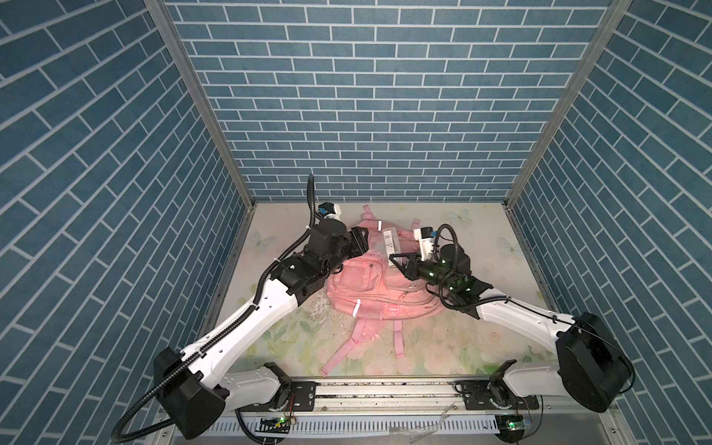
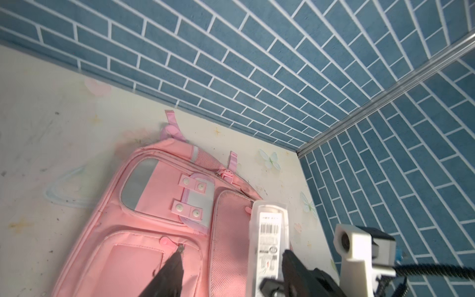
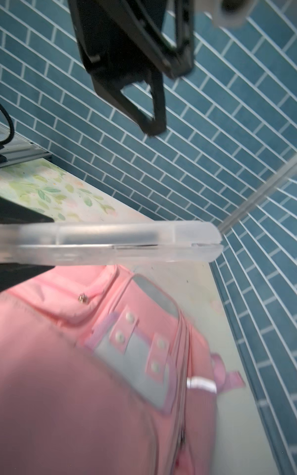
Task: Pack books, pencil case, and school supplies into a backpack
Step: Pass the compass set, then open the student bag at the center of the table.
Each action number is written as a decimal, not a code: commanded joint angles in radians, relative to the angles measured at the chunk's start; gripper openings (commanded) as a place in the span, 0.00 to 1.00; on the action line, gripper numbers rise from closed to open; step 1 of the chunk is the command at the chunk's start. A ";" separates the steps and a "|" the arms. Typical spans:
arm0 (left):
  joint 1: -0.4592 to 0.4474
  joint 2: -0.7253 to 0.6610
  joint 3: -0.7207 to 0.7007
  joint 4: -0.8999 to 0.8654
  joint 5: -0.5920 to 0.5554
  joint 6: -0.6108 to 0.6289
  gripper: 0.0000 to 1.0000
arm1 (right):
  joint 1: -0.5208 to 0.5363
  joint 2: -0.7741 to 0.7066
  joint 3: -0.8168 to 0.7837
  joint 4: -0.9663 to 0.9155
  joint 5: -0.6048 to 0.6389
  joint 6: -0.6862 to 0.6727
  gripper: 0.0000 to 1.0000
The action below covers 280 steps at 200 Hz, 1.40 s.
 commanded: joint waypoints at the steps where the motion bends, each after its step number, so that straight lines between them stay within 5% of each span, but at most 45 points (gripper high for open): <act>1: -0.074 0.021 0.013 0.011 -0.085 0.092 0.63 | -0.112 -0.136 -0.021 -0.089 -0.006 0.035 0.08; 32: -0.224 0.190 0.075 0.004 -0.102 0.199 0.63 | -0.339 -0.325 -0.064 -0.303 0.052 0.016 0.08; 76: -0.377 0.527 0.336 -0.138 -0.089 0.340 0.63 | -0.573 -0.476 -0.089 -0.493 -0.007 -0.006 0.09; 156: -0.419 0.850 0.708 -0.485 -0.145 0.340 0.63 | -0.596 -0.509 -0.135 -0.503 -0.054 -0.007 0.09; 216: -0.414 0.981 0.854 -0.666 -0.222 0.290 0.62 | -0.601 -0.495 -0.147 -0.490 -0.073 -0.010 0.09; 233: -0.402 0.987 0.863 -0.673 -0.213 0.286 0.45 | -0.602 -0.497 -0.150 -0.491 -0.071 -0.010 0.09; 252: -0.384 0.956 0.868 -0.650 -0.201 0.278 0.09 | -0.604 -0.505 -0.152 -0.490 -0.072 -0.005 0.08; 280: -0.377 0.842 0.813 -0.531 -0.204 0.263 0.02 | -0.603 -0.510 -0.172 -0.468 -0.091 0.030 0.08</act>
